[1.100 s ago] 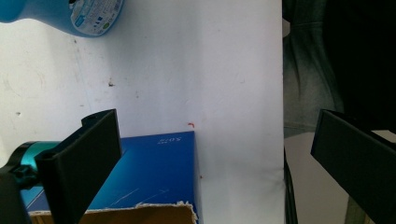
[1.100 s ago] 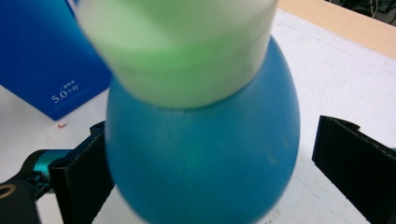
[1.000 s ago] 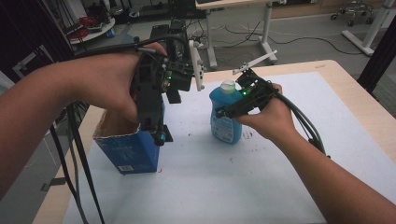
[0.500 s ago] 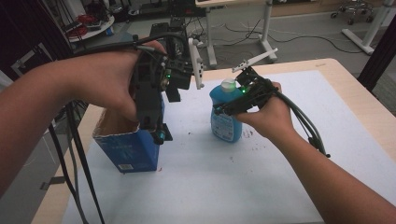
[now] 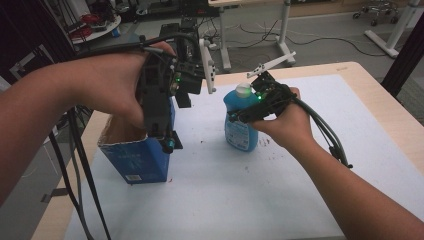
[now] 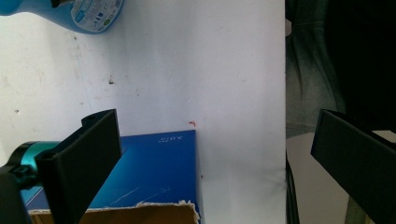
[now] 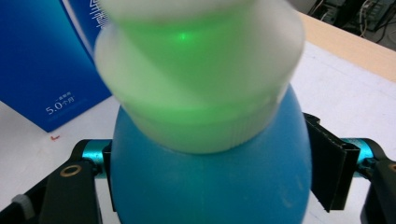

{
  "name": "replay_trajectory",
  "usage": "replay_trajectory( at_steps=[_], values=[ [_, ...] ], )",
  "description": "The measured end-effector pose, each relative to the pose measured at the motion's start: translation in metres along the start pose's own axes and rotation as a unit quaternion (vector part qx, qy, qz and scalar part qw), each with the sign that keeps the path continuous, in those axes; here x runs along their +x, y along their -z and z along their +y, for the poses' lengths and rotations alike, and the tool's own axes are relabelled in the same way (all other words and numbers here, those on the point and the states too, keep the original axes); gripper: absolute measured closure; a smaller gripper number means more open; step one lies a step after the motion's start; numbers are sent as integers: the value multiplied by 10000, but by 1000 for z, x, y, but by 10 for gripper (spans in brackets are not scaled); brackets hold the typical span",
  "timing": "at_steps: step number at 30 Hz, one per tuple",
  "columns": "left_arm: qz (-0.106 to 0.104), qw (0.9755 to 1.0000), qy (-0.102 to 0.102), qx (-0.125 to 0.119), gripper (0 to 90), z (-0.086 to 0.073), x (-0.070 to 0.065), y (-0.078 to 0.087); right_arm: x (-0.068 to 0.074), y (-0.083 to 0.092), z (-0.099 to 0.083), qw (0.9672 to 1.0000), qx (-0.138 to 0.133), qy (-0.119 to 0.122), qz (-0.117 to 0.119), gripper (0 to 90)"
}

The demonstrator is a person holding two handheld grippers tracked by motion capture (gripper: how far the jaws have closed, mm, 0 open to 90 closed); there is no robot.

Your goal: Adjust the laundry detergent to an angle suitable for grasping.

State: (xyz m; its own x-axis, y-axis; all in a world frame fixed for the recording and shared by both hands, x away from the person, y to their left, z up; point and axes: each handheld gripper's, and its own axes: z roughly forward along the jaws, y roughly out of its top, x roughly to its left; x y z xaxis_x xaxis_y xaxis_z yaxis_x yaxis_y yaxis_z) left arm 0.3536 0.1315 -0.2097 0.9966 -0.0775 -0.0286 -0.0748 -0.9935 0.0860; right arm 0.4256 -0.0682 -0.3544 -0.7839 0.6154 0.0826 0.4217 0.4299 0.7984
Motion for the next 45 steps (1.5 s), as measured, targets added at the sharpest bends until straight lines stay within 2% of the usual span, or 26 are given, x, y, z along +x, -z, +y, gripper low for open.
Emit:
replay_trajectory(
  at_steps=[9,10,22,35,38,45],
  values=[
    [-10,10000,17,31,17,0,1,-1,0,-1,-2,10000,42,29,-24,283],
    [-21,10000,5,33,17,0,1,-1,1,-1,-2,10000,33,47,-6,318],
    [-28,10000,13,54,17,-1,2,-4,1,-1,-2,9999,8,87,111,331],
    [-39,10000,-6,65,17,0,2,-5,2,-1,-4,9997,-57,177,149,395],
    [-45,10000,0,81,17,0,2,-5,2,-1,-4,9997,-73,190,125,405],
    [-46,10000,13,86,17,0,3,-6,7,0,-4,9991,-129,394,-46,439]
  ],
)
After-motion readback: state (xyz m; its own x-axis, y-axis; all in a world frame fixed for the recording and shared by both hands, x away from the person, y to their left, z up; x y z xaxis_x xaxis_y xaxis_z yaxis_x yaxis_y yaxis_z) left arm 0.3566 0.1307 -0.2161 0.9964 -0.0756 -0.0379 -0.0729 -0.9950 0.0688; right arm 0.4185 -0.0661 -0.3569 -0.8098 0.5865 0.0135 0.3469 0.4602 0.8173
